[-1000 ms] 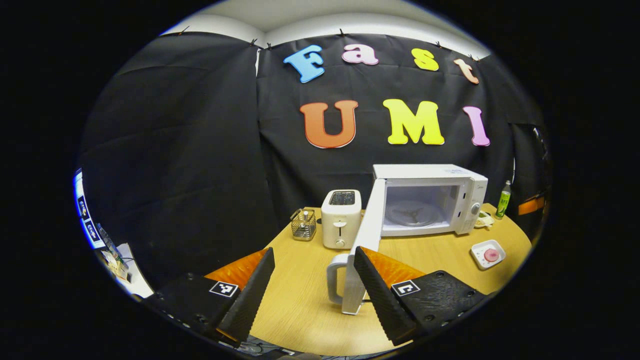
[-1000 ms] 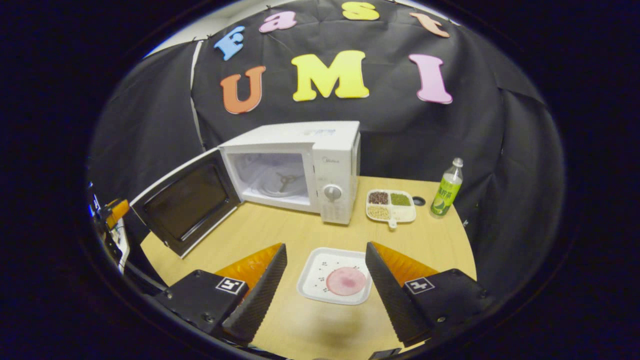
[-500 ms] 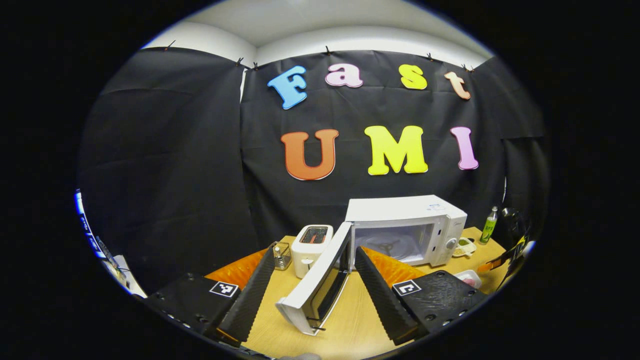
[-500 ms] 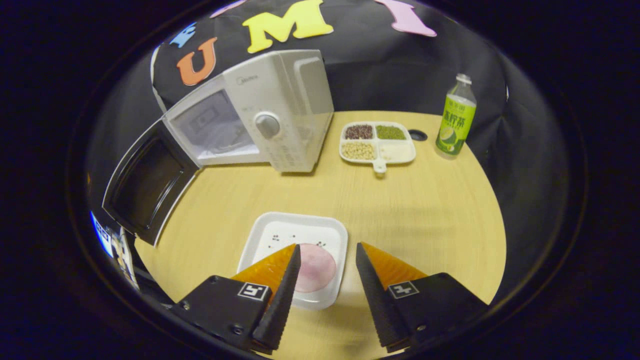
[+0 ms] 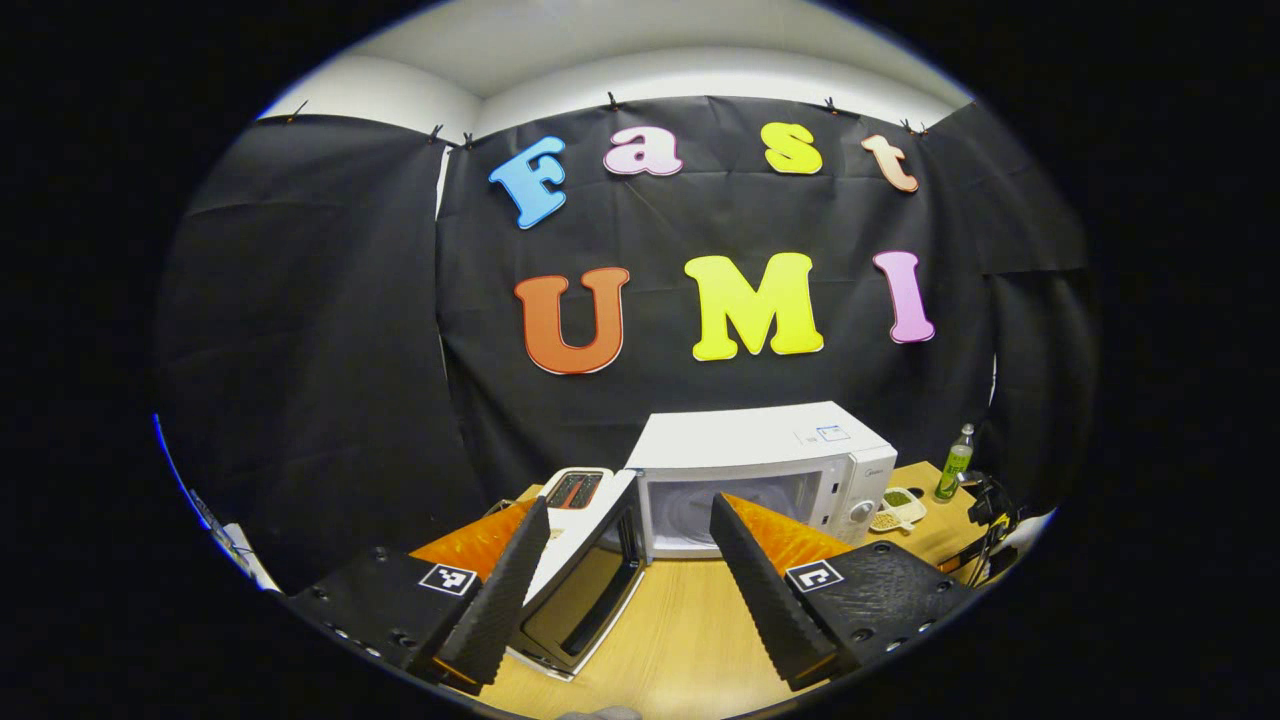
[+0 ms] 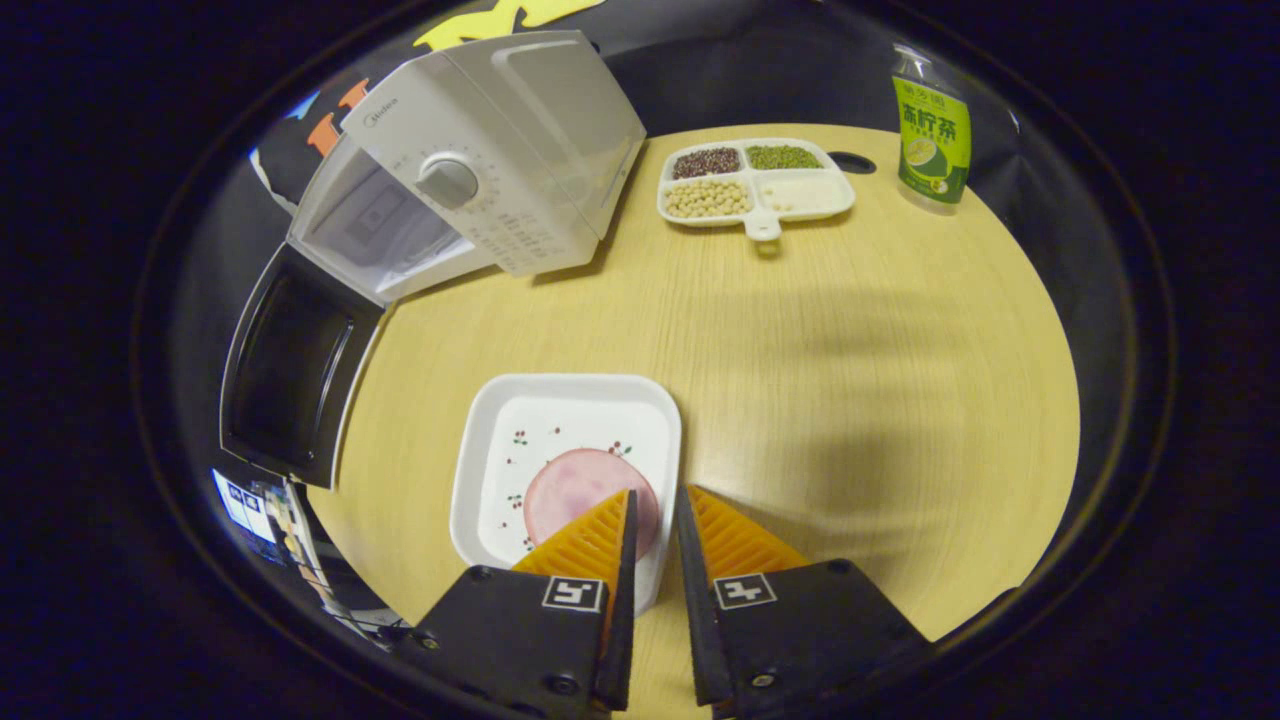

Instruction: Open the microwave oven with the left hand, put the food in, and close the microwave oven.

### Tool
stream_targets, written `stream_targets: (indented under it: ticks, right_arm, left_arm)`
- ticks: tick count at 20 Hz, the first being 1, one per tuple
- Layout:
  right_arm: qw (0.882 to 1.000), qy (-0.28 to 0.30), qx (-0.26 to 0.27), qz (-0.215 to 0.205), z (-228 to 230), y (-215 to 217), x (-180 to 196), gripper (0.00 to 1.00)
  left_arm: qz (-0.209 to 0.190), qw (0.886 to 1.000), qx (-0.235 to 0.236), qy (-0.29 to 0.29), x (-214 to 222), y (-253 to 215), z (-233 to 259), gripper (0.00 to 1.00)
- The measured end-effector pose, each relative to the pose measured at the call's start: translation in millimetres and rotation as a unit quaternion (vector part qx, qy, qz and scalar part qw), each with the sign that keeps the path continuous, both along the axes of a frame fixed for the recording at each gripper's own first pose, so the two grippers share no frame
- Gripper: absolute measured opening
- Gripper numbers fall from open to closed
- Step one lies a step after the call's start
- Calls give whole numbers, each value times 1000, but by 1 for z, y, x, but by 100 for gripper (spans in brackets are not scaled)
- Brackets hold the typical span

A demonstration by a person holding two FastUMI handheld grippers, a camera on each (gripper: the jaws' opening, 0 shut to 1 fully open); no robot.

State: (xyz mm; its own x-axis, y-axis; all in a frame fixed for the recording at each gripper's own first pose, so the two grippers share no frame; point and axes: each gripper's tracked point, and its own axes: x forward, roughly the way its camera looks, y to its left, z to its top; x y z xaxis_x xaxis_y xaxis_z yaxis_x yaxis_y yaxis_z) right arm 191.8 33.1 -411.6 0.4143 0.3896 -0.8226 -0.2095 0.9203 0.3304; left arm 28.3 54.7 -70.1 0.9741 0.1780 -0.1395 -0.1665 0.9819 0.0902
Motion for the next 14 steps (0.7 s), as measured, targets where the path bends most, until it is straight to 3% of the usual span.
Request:
stream_targets:
  ticks: [4, 8, 14]
  right_arm:
    - [1000, 15, 2, 18, -3, -1, 2, 11]
    - [999, 35, 35, 24, -4, 1, 4, 4]
    - [993, 42, 102, 29, -2, 15, 0, 4]
  left_arm:
    - [10, 1000, -19, 8, 3, -16, 1, 96]
    - [18, 999, -29, 15, 5, -28, 0, 96]
    - [19, 999, -32, 14, 6, -24, 3, 96]
